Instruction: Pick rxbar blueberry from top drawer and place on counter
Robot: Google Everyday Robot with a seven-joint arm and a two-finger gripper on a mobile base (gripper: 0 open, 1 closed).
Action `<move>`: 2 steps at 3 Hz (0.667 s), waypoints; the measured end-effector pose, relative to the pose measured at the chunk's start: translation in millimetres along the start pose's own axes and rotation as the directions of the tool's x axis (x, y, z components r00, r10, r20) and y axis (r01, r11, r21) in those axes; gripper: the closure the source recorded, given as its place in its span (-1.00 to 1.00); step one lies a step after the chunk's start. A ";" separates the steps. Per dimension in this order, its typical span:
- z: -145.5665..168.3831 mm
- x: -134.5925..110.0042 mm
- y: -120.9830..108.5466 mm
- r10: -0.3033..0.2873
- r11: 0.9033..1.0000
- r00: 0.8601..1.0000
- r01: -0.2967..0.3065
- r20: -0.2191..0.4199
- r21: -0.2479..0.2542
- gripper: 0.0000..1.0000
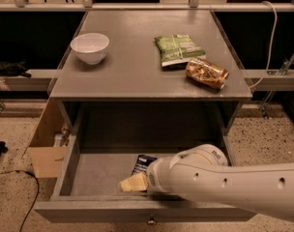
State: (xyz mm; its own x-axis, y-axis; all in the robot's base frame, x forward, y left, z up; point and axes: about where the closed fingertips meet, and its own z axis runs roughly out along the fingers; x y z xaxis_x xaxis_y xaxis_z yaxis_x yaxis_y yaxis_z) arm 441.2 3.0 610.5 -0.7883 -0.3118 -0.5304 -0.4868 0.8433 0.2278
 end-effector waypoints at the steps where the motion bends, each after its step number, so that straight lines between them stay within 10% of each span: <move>1: -13.1 -7.9 2.6 0.040 0.999 0.999 -0.041 0.015 0.034 -1.00; 2: -13.1 -8.0 2.6 0.040 0.999 0.999 -0.041 0.015 0.034 -1.00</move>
Offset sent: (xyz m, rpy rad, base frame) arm -0.0033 0.0224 0.0096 -0.0511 -0.0233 -0.0964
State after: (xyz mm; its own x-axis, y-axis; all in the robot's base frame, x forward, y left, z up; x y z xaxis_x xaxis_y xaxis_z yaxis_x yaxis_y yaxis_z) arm 441.3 1.9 626.1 -0.8014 -0.2711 -0.5331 -0.4415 0.8694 0.2217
